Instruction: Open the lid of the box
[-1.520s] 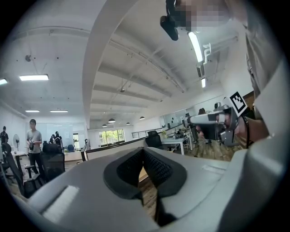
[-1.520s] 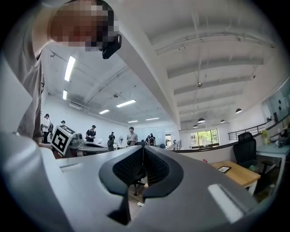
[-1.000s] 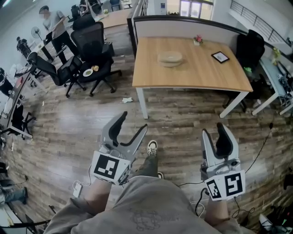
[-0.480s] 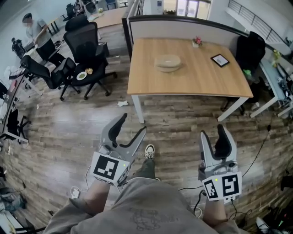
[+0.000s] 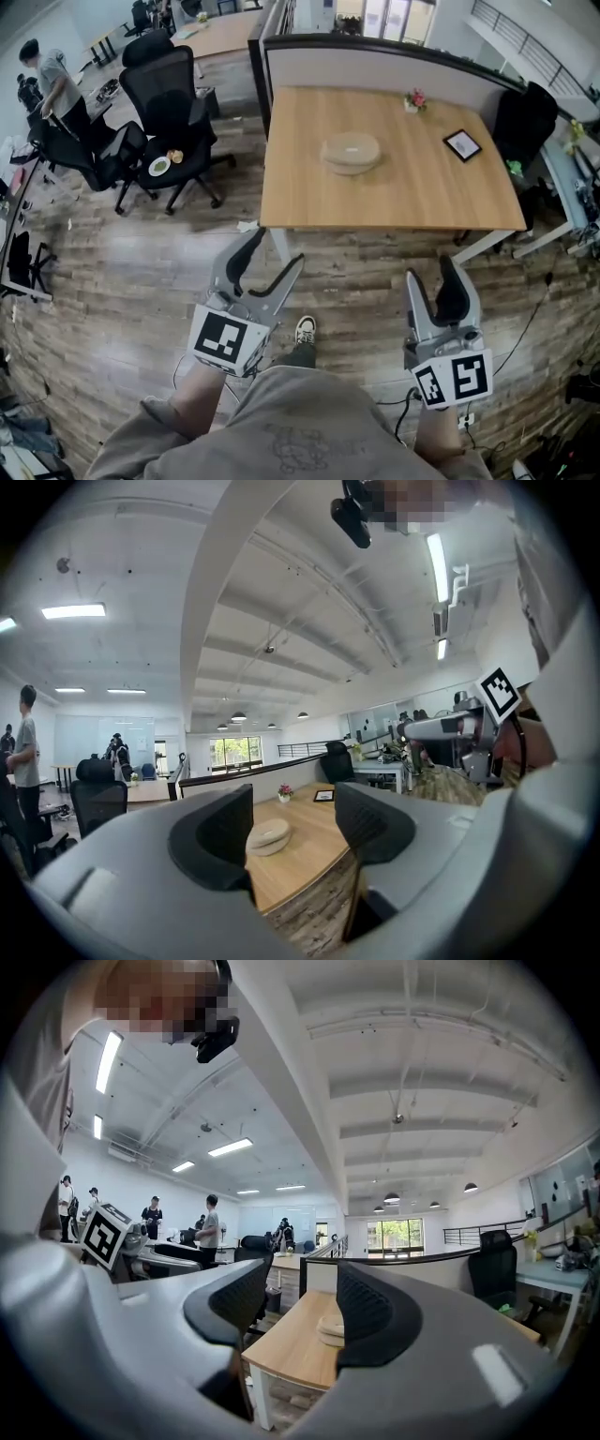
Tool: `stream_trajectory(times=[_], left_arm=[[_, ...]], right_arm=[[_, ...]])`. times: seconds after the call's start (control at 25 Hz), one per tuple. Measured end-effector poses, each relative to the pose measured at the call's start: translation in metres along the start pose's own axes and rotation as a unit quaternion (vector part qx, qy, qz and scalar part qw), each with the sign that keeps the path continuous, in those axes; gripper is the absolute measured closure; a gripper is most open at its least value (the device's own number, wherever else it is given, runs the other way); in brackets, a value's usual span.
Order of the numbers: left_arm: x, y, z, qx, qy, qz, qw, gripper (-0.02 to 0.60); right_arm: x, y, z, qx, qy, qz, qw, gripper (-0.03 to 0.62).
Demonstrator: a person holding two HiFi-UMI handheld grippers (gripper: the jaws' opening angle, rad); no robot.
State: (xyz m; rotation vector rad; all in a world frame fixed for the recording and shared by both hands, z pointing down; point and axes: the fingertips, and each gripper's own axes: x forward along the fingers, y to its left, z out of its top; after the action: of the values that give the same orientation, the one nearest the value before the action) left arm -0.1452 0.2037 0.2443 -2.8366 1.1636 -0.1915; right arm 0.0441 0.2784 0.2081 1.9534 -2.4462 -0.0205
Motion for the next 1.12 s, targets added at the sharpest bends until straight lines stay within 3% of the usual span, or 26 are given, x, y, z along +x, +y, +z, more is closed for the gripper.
stream_trajectory(times=[0.44, 0.84, 1.12], left_arm=[[0.093, 0.092, -0.005, -0.004, 0.013, -0.014, 0.9998, 0.313], [0.163, 0.123, -0.012, 0.012, 0.012, -0.021, 0.9996, 0.311], [0.227, 0.137, -0.007, -0.001, 0.034, 0.007, 0.9994, 0.311]], right_arm=[[0.136, -0.02, 0.002, -0.001, 0.011, 0.004, 1.0, 0.372], [0.201, -0.064, -0.017, 0.01, 0.021, 0.004, 1.0, 0.372], [0.259, -0.115, -0.021, 0.016, 0.03, 0.035, 0.999, 0.373]])
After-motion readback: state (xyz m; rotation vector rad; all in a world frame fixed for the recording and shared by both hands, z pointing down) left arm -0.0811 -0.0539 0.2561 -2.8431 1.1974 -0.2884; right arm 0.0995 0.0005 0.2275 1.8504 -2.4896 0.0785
